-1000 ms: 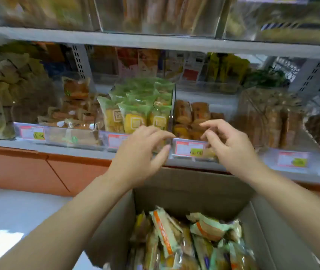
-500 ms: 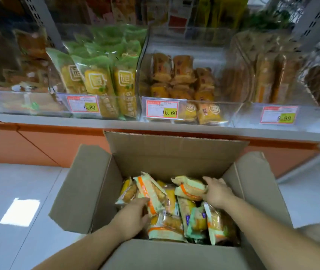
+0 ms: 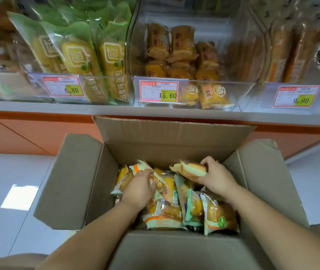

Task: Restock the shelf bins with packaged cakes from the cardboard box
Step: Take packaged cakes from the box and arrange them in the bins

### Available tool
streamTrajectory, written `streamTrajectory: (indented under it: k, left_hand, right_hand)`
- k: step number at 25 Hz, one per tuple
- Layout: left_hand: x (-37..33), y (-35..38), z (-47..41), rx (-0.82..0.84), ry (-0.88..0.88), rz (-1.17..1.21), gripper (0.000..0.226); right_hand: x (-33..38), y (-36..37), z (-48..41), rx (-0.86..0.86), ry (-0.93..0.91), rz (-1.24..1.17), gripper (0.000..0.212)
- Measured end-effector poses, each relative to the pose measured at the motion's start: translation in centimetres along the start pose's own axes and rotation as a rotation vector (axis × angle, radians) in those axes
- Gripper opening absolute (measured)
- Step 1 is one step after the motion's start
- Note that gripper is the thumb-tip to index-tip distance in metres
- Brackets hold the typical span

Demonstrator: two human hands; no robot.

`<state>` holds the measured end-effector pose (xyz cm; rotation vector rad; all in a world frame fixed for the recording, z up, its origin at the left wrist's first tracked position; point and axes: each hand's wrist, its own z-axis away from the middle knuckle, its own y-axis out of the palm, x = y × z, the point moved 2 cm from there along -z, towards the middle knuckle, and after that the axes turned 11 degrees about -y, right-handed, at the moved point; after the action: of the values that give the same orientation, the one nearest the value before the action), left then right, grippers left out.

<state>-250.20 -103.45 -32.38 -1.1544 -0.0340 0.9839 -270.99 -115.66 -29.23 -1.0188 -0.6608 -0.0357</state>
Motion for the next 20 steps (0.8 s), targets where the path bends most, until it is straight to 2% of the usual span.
streamTrajectory:
  k: [2,4,5,6,8,10,11,13,15,17,18,19,20]
  left_hand:
    - [-1.9,-0.1,0.2,0.166,-0.067,0.273,0.041]
    - [-4.2,-0.3,0.8,0.565,-0.342,0.766,0.053]
    - [-5.0,-0.5,1.1,0.741,-0.435,0.914,0.058]
    - [-5.5,-0.8,1.3,0.843,-0.467,0.982,0.060]
    - [-5.2,-1.1,1.1,0.848,-0.458,1.044,0.046]
    - [-4.1,-1.5,0.8,0.739,-0.459,1.047,0.035]
    - [-3.3,-1.5,0.7,0.702,-0.470,1.041,0.035]
    - [-2.2,-1.9,0.6,0.670,-0.487,1.042,0.030]
    - [-1.6,-2.3,1.0,0.666,-0.493,1.073,0.022]
    - [-1.4,-2.8,1.6,0.660,-0.495,1.124,0.018]
    - [-1.4,-3.1,1.8,0.653,-0.492,1.144,0.018]
    - [-1.3,-3.3,2.0,0.649,-0.486,1.159,0.019]
    - [-1.3,-3.6,2.2,0.647,-0.474,1.174,0.021]
  right_hand:
    - [-0.4,-1.7,0.2,-0.042,-0.018,-0.120,0.044]
    - [0.0,-2.6,0.7,-0.075,-0.146,-0.149,0.046]
    - [0.6,-2.3,1.1,-0.056,-0.217,-0.144,0.049]
    - [1.2,-1.6,1.5,-0.007,-0.281,-0.143,0.052]
    - [2.6,-0.6,2.5,0.181,-0.324,-0.235,0.056]
    - [2.4,-1.4,2.7,0.343,-0.226,-0.311,0.066]
    - [1.8,-2.5,2.6,0.404,-0.158,-0.228,0.069]
    - [0.3,-4.0,2.9,0.573,-0.021,0.170,0.069]
    - [0.1,-3.3,4.4,0.726,0.035,0.457,0.077]
    - [0.1,-1.3,5.4,0.745,-0.014,0.582,0.084]
    - [0.1,-0.8,5.6,0.721,-0.049,0.576,0.080]
    - [0.2,-1.0,5.6,0.677,-0.065,0.473,0.073]
    - [0.3,-1.8,5.5,0.621,-0.038,0.267,0.067]
